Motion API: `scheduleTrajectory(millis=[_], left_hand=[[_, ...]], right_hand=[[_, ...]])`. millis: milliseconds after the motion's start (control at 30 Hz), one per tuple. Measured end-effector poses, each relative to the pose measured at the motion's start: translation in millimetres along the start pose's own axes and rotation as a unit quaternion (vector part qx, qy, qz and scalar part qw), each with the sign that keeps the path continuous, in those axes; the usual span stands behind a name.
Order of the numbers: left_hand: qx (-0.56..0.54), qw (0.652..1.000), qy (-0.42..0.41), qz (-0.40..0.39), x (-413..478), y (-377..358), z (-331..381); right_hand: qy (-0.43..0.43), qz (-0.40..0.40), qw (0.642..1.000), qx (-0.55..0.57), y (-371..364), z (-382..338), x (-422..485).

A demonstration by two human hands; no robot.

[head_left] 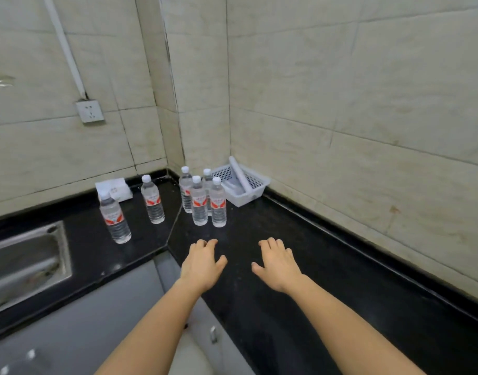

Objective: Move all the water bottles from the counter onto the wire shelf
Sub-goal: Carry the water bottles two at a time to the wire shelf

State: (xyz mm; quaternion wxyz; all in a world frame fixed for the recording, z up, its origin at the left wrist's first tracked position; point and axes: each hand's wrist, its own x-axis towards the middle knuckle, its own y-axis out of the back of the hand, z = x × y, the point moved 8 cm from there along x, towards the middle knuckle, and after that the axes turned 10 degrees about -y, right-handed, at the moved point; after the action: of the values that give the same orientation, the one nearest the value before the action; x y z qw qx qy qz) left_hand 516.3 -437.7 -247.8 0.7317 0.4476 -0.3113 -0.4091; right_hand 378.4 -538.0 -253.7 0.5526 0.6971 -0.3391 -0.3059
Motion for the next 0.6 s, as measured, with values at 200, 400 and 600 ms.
scheduleTrajectory(millis=[200,400,600], left_hand=[[-0.003,1.000,0.016,0.005,73,19,-64],[-0.024,1.000,0.005,0.004,138,22,-117],[-0.048,0.998,-0.048,-0.012,220,22,-162]], right_hand=[[-0.006,-0.016,1.000,0.005,-7,-44,87],[-0.020,-0.033,0.999,0.016,-24,-82,156],[-0.072,0.000,0.996,0.054,-27,-106,228]])
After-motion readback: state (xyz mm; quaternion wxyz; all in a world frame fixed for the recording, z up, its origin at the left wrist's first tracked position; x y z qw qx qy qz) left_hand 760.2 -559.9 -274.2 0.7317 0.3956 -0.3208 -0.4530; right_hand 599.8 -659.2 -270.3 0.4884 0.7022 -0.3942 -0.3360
